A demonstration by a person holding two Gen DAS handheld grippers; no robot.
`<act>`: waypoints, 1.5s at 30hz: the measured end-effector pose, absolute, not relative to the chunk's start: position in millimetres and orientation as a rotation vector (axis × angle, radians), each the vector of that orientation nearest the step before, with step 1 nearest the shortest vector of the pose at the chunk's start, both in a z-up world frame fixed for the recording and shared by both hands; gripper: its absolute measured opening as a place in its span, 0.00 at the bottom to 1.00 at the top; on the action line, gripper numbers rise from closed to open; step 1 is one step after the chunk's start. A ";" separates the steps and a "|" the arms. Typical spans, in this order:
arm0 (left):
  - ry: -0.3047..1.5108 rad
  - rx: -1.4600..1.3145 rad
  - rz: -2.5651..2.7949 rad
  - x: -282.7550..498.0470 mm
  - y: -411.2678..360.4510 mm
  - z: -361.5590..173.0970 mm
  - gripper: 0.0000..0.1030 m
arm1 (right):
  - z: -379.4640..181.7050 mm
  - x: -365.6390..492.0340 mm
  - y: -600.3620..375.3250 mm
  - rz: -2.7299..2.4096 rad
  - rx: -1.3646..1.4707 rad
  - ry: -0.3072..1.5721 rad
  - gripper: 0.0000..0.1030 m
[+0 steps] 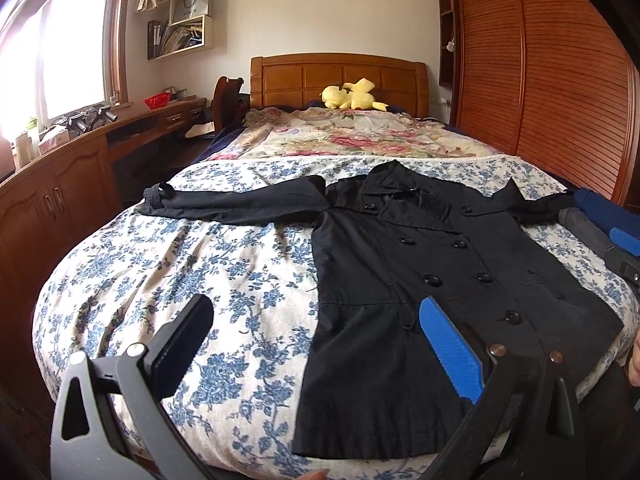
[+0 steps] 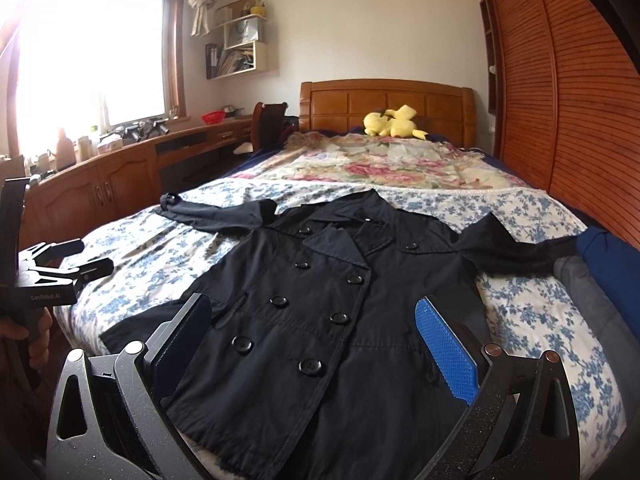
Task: Fold large clothes
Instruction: 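Move the left tool to the coat sleeve cuff nearest it and grasp it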
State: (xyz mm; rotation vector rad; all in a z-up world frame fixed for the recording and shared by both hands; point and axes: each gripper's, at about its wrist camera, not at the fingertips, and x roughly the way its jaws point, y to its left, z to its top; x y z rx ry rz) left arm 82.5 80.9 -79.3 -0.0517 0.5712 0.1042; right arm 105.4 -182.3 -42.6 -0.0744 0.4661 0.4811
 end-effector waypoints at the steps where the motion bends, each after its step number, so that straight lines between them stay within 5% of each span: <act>1: 0.578 -0.054 0.101 86.5 84.8 -82.6 1.00 | -45.9 111.7 -180.4 0.488 -0.070 0.468 1.00; 31: 0.800 -0.112 0.153 207.0 209.6 -145.9 1.00 | -132.1 294.2 -61.2 0.698 -0.112 0.601 1.00; 45: 0.783 -0.279 0.150 332.8 270.7 -161.4 0.83 | -144.8 297.2 -60.4 0.723 -0.091 0.636 1.00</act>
